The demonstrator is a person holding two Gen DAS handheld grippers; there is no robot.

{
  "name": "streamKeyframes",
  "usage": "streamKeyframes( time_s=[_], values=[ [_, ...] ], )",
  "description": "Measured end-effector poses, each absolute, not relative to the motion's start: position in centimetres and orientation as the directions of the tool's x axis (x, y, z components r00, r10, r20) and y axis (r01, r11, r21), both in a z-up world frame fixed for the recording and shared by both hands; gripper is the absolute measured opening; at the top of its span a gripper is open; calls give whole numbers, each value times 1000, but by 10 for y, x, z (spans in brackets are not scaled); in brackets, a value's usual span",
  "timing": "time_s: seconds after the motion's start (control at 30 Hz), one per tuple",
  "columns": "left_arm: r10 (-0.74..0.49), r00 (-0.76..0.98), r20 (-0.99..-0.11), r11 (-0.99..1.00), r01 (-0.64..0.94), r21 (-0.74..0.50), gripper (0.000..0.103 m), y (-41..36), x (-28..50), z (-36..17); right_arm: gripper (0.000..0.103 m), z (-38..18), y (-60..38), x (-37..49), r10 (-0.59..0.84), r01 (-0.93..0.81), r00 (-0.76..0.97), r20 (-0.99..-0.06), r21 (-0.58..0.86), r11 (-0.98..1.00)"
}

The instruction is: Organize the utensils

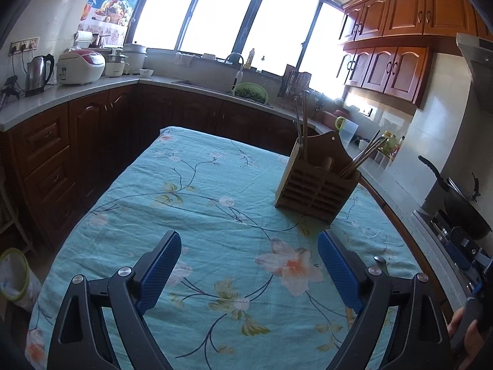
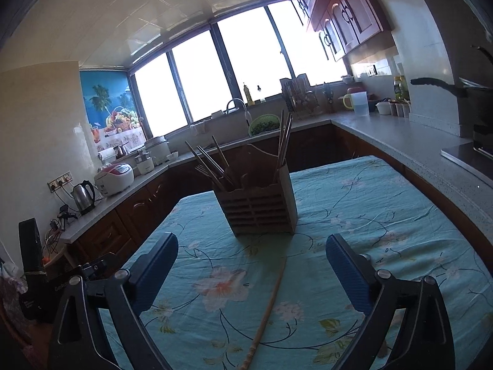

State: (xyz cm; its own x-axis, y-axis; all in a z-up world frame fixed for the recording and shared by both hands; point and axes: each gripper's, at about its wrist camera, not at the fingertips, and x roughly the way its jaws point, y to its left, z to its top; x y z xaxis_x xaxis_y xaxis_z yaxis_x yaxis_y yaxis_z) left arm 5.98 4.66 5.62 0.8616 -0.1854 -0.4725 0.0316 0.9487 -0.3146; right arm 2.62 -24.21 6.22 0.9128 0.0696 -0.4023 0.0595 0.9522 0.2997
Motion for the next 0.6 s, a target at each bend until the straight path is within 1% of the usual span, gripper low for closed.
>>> streamKeyframes(
  time_s=[0.03, 0.13, 0.27, 0.33, 0.4, 0.5, 0.6],
  values=[
    [-182, 873, -453, 949, 35, -313, 93, 48, 51, 61, 102, 68, -241, 20, 61, 55, 922, -382, 286, 957],
    [-145, 916, -375, 960, 39, -276, 102, 48, 19, 67, 103, 79, -233, -3, 22, 50, 950, -312, 221, 974],
    [-60, 950, -306, 985, 6, -174, 102, 36, -18, 55, 103, 65, -216, -32, -78, 103, 971, -227, 100, 990],
    [-44, 958, -282, 988, 0, -153, 102, 31, -31, 47, 103, 52, -213, -40, -101, 123, 971, -216, 87, 989],
    [-25, 964, -265, 991, -11, -130, 102, 27, -43, 39, 103, 39, -212, -44, -114, 134, 967, -227, 77, 988],
    [-10, 966, -260, 994, -18, -107, 102, 23, -55, 28, 103, 26, -213, -47, -132, 153, 957, -257, 64, 986],
    [-2, 965, -261, 996, -22, -89, 102, 14, -51, 16, 103, 21, -217, -54, -145, 171, 953, -264, 78, 982]
  ],
)
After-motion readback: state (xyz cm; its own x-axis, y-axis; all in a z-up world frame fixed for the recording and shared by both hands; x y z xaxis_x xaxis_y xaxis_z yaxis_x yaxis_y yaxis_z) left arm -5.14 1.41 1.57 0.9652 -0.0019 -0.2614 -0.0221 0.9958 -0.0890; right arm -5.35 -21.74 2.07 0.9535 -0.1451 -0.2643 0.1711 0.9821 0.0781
